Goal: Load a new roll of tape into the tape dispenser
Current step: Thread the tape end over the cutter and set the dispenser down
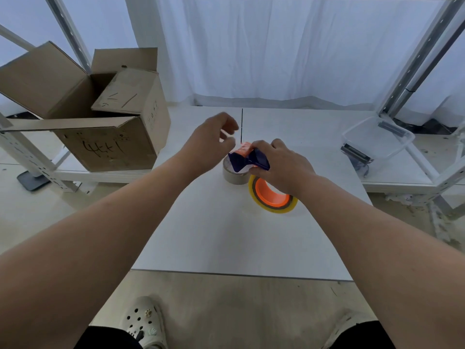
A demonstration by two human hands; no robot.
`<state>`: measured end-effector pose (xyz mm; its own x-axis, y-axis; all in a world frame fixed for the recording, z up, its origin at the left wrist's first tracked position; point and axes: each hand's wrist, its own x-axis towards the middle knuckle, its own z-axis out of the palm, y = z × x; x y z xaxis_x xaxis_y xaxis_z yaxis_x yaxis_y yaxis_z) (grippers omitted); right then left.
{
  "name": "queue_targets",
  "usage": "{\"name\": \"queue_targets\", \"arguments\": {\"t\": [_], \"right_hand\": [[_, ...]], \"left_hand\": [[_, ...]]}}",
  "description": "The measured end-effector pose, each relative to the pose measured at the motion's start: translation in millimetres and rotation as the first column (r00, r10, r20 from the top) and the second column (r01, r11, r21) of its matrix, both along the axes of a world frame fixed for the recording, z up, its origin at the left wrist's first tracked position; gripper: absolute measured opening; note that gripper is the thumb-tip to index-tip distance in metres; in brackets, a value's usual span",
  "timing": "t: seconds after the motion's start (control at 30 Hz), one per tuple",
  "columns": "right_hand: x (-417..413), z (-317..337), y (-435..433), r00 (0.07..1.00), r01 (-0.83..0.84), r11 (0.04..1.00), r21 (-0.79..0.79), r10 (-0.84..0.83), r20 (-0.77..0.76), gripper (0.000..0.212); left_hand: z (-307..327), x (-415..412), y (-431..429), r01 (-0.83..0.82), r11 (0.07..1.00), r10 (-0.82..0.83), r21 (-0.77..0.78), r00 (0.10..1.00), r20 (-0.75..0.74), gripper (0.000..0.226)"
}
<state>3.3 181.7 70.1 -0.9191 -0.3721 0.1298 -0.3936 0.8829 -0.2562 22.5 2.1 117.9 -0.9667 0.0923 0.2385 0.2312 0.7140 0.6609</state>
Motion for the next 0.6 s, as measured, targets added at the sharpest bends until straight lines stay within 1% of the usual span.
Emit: {"name": "queue_targets", "arguments": {"t": [0.07,0.13,0.2,0.27,0.33,0.37,0.43,0.5,0.6], "right_hand": [[-2.5,-0.1,2.8,0.996,0.051,0.995,-0.084,-0.044,0.076,0.053],[-7.1,-1.7,8.6,0.977,0.137,0.954,-0.269,-0.085,0.196,0.051],[-11.8,-4.7,18.7,0.938,0.269,0.854,-0.445,-0.128,0.321,0.048],[-14.6,-9.4,31.4,0.88,0.414,0.73,-0.543,-0.167,0.445,0.045],[-16.9,-15.0,42.9,0.822,0.514,0.635,-0.577,-0.171,0.544,0.043],[-18.8,-18.3,47.8,0.794,0.55,0.607,-0.574,-0.167,0.584,0.043],[-25.2,-25.2,55.4,0.747,0.604,0.579,-0.548,-0.17,0.642,0.049],[-35.0,-32.1,58.7,0.707,0.644,0.554,-0.528,-0.167,0.687,0.052],[-50.2,-42.8,56.6,0.655,0.686,0.512,-0.517,-0.127,0.745,0.047]], "left_hand": [[-10.7,-3.9,-4.8,0.008,0.997,0.0,-0.081,0.996,0.094,0.033],[-22.0,-4.2,-5.8,0.017,0.994,0.003,-0.104,0.982,0.191,0.043],[-30.9,-5.1,-4.1,0.002,0.996,0.017,-0.09,0.977,0.214,0.045],[-38.4,-8.5,0.0,0.005,0.997,0.014,-0.081,0.974,0.226,0.043],[-44.5,-15.8,5.3,0.017,0.997,0.003,-0.078,0.968,0.251,0.041],[-47.4,-20.1,8.3,0.023,0.996,0.0,-0.083,0.965,0.262,0.04],[-53.3,-30.4,14.6,0.036,0.993,-0.002,-0.115,0.96,0.281,0.04],[-59.5,-42.9,21.2,0.068,0.976,-0.005,-0.206,0.957,0.29,0.041],[-71.1,-58.6,28.0,0.116,0.909,-0.001,-0.399,0.961,0.277,0.047]]}}
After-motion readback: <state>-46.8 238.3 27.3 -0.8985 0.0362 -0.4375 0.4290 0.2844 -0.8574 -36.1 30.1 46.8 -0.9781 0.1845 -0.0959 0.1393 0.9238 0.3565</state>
